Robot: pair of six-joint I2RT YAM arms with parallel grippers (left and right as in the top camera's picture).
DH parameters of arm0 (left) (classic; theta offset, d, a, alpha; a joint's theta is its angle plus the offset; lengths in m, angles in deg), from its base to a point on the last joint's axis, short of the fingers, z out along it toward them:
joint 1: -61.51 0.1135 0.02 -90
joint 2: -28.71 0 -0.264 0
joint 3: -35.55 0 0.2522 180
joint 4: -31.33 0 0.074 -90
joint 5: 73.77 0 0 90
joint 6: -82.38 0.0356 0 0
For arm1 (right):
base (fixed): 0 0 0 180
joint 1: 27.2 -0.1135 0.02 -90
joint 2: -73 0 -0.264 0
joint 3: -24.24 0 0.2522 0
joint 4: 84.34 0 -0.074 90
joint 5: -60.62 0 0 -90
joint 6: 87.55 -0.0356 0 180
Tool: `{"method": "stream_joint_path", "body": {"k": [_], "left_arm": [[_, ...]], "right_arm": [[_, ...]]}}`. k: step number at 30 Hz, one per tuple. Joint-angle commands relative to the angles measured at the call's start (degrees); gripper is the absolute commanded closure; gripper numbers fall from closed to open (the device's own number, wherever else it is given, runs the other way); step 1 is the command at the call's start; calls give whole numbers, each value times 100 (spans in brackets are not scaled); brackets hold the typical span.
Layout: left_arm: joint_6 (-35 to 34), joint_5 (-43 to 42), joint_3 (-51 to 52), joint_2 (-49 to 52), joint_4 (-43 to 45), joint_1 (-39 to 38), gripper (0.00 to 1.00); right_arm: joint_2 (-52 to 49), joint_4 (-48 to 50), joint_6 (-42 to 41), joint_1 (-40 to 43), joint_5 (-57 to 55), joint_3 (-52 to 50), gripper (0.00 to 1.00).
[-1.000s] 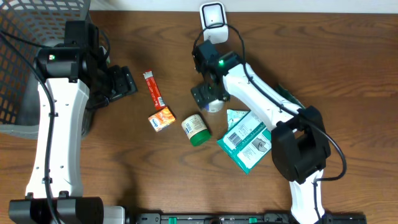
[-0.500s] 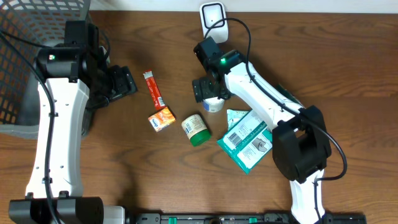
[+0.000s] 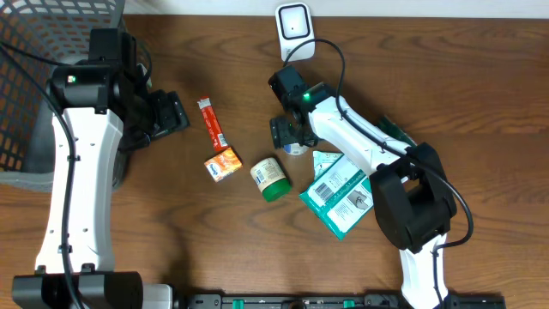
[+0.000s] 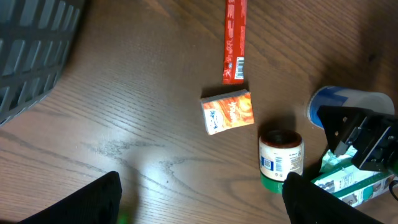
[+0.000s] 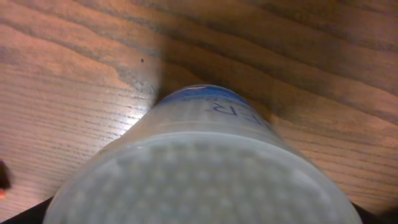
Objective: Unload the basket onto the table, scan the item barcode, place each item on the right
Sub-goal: 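Lift the cotton swab tub up to the scanner with the right gripper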
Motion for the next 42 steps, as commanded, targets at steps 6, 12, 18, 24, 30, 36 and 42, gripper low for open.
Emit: {"method": "stream_joint_path", "body": {"k": [6,12,18,24,30,36,42], "left_arm": [[55,35,-66,-94,-17,2,16],[55,35,-66,-94,-17,2,16],[57,35,-66,-94,-17,2,16],[57,33,-66,-94,-17,2,16],[57,35,-66,-94,-17,2,16],[57,35,-66,-94,-17,2,16],[57,35,-66,-94,-17,2,16]], "right_arm": [[-7,-223,0,-22,-42,212,23],[28,-1099,195,-20,-39,1095,33],[50,-2284,354,-20,-37,2393,69],[232,-3029,737,-17,-37,3512,96],[442,-2833,946,31,-39,4074,99],[450,-2227,1204,249,-37,4295,99],[448,-1469,1550,557,-11,4291,99]]}}
